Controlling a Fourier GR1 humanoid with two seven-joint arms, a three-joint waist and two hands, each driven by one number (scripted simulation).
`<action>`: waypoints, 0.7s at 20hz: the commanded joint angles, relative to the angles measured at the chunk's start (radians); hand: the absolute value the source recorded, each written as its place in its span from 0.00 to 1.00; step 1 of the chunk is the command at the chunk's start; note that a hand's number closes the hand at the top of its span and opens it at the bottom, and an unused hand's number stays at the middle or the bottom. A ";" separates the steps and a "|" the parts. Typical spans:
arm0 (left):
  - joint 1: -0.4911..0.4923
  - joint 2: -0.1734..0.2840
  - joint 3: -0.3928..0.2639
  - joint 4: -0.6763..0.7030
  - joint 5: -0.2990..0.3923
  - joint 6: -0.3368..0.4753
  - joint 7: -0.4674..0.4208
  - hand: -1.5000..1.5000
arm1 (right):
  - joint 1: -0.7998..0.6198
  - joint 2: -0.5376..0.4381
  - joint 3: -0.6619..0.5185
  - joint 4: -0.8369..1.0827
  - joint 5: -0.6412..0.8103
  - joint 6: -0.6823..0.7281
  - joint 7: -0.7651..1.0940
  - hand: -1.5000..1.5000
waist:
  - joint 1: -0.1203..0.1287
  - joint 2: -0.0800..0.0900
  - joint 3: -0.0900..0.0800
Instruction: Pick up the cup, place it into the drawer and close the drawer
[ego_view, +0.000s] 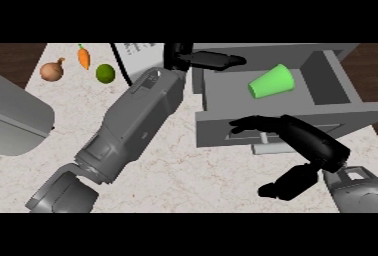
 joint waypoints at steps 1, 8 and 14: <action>0.045 0.000 0.005 -0.020 0.009 -0.023 -0.047 0.00 | 0.025 0.049 0.093 0.130 0.201 -0.098 -0.061 0.00 | 0.048 -0.007 0.000; 0.120 0.030 0.015 -0.105 0.028 -0.075 -0.032 0.00 | -0.146 0.089 0.140 0.582 0.372 -0.175 -0.199 0.00 | 0.120 -0.007 0.001; 0.227 0.066 -0.003 -0.191 0.012 -0.085 -0.040 0.00 | -0.311 0.118 0.049 0.948 0.403 -0.288 -0.377 1.00 | 0.152 -0.002 0.003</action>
